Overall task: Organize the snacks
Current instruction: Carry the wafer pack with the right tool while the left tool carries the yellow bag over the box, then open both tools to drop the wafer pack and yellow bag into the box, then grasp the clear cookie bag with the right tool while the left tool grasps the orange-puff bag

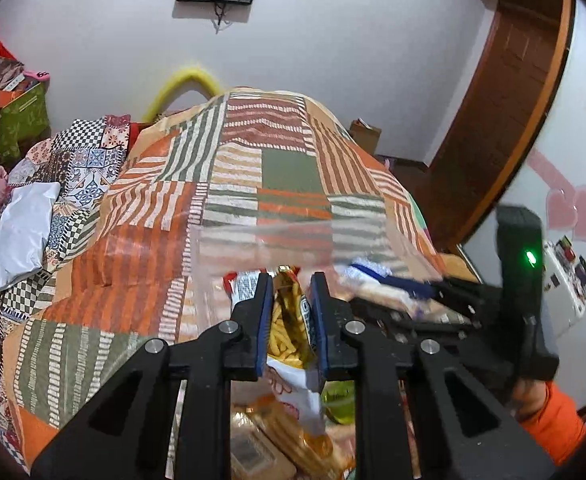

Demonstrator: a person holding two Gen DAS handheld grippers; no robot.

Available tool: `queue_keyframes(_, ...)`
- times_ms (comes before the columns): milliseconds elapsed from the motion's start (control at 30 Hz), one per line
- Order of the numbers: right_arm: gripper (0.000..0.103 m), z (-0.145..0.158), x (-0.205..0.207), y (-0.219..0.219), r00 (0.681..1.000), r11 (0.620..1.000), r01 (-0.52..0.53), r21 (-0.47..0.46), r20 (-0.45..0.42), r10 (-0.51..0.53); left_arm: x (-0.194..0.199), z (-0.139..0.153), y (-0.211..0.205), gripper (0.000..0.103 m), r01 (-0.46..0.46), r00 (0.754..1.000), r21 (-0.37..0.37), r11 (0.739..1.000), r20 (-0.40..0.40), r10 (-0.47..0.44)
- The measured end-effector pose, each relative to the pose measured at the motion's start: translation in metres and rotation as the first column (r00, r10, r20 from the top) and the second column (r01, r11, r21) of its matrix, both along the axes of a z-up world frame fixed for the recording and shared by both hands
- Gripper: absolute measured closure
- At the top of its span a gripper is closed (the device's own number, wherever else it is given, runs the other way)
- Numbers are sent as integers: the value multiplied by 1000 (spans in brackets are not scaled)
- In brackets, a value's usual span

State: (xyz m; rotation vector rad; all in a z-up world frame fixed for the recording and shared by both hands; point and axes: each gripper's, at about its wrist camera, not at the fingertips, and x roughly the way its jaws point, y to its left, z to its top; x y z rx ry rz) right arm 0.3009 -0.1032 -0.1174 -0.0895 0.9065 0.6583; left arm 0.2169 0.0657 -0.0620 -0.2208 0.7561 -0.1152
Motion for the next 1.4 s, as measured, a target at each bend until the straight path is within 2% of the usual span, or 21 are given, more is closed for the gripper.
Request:
queue_keyframes(67, 53, 1, -2, -2, 1000, 1000, 0, 5, 3, 0, 8, -3, 2, 87, -14, 1000, 7, 1000, 2, 14)
queue_keyframes(100, 53, 1, -4, -3, 1000, 1000, -2, 7, 3, 2, 11, -5, 2, 93, -21, 1000, 14, 1000, 1, 21)
queue_keyframes(133, 53, 2, -6, -5, 1000, 1000, -4, 12, 4, 4, 15, -8, 3, 94, -26, 1000, 20, 999, -6, 26)
queue_keyframes(433, 51, 9, -18, -22, 1000, 999, 2, 35, 13, -3, 39, -25, 8, 94, -51, 998, 24, 998, -43, 52)
queue_keyframes(533, 50, 13, -24, -29, 1000, 999, 6, 52, 20, -7, 42, -25, 7, 79, -62, 996, 40, 997, -55, 64)
queue_keyframes(600, 49, 16, -30, -31, 999, 999, 6, 52, 33, -8, 40, -22, 8, 61, -67, 996, 30, 997, -50, 68)
queue_keyframes(667, 49, 20, -38, -32, 999, 999, 2, 43, 51, -4, 35, -17, 7, 56, -73, 997, 33, 997, -33, 74)
queue_keyframes(767, 48, 23, -49, -34, 998, 999, -7, 35, 66, 5, 26, -7, 5, 53, -70, 997, 48, 996, -15, 71)
queue_keyframes(1000, 46, 30, -79, -39, 997, 999, -17, 47, 77, 13, -13, 1, -2, 45, -51, 998, 91, 995, -32, 54)
queue_keyframes(1400, 36, 46, -137, -43, 995, 996, -43, 74, 93, 36, -104, -27, 1, 39, -28, 986, 132, 991, -161, 49)
